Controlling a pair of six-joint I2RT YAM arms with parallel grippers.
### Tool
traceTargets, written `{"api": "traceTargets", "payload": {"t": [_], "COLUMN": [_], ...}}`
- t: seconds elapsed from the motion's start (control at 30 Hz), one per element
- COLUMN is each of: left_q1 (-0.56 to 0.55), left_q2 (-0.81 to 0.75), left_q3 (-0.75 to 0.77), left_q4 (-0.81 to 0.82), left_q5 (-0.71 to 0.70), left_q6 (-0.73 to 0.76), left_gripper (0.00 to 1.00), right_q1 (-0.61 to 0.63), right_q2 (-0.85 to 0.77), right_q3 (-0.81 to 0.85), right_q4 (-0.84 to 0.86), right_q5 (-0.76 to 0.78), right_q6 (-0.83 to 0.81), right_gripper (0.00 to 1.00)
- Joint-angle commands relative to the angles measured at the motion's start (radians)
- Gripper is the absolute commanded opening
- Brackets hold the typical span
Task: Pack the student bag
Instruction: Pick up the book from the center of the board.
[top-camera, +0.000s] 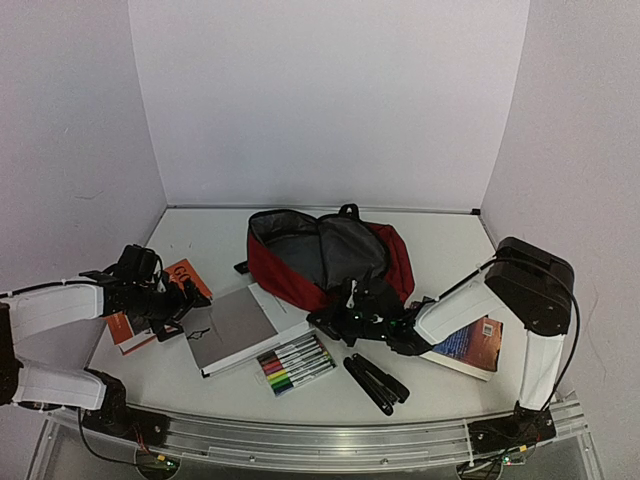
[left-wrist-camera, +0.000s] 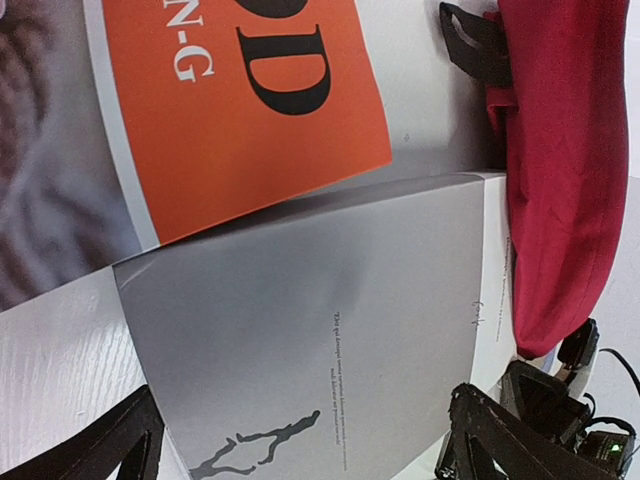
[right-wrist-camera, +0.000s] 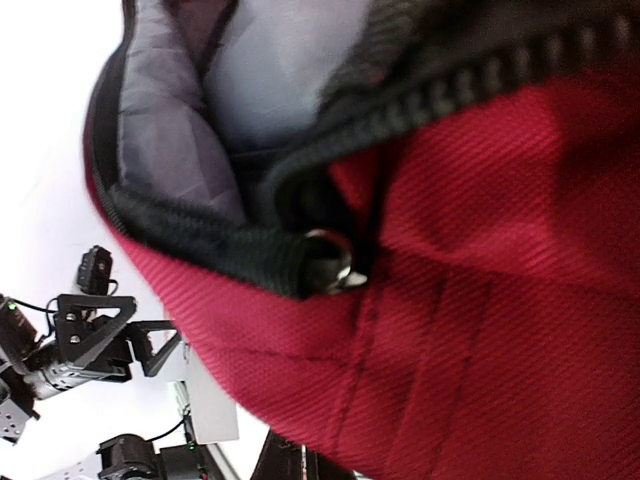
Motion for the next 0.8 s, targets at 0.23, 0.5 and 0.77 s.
{"api": "traceTargets", "payload": {"t": [0.23,0.5,0.77], "left_q1": [0.000,-0.001,-0.009], "left_q2": [-0.083,-0.011,0.047], "left_q3": [0.168,0.243,0.218], "left_q4": [-0.110,-0.064,0.055], "left_q5": [-0.031,0.077,0.234], "left_q6": [0.138,0.245,0.254], "left_gripper": [1.00,0.99,0.97], "right_q1": [0.055,0.129,0.187], "right_q2": [-0.138,-0.259,-0.419], "right_q3": [-0.057,-0.092,-0.027], "right_q4": [0.099,-0.055,-0.354], "right_q5": [-0.008,0.023,0.135], "right_q6": [0.020,0.001,-0.113], "right_gripper": [0.00,0.00,0.00]}}
